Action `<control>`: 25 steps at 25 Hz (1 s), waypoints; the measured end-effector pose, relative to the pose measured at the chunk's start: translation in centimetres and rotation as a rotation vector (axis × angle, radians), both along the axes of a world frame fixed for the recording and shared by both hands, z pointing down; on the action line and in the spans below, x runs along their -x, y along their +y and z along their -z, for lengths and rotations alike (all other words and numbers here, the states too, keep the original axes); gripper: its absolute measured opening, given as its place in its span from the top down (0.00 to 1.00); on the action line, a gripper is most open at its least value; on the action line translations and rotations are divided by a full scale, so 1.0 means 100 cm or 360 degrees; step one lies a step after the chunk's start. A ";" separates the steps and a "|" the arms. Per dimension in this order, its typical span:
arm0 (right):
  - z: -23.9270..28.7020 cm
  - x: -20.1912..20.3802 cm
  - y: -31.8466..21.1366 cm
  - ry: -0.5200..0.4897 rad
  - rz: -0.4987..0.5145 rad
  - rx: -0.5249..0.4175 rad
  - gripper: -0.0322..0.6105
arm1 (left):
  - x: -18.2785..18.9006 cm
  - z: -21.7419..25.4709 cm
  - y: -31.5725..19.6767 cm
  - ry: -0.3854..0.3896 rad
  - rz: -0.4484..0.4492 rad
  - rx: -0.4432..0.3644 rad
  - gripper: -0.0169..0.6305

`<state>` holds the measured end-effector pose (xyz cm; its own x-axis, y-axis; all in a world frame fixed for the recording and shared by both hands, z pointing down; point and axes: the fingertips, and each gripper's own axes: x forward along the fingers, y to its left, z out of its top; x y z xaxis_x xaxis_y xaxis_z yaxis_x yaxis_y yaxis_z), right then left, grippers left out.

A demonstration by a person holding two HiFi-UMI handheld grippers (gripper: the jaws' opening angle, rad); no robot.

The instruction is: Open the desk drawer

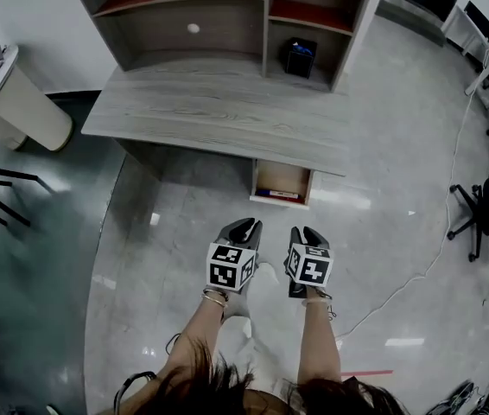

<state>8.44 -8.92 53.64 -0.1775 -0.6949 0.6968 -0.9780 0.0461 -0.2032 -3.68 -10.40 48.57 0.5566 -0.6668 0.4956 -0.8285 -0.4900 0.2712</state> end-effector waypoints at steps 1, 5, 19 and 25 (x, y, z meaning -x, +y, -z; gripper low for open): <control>0.002 0.002 0.005 0.0001 -0.0001 -0.0007 0.77 | 0.001 0.003 0.005 0.0007 0.0003 -0.0006 0.87; 0.012 0.009 0.024 0.0010 0.0007 -0.0037 0.78 | 0.005 0.014 0.023 0.0026 0.0003 -0.0030 0.87; 0.058 0.034 0.090 0.0067 0.0009 -0.0223 0.82 | 0.031 0.044 0.094 0.0092 0.0018 -0.0106 0.88; 0.078 0.049 0.112 0.0074 0.0011 -0.0304 0.84 | 0.042 0.060 0.114 0.0126 0.0031 -0.0161 0.88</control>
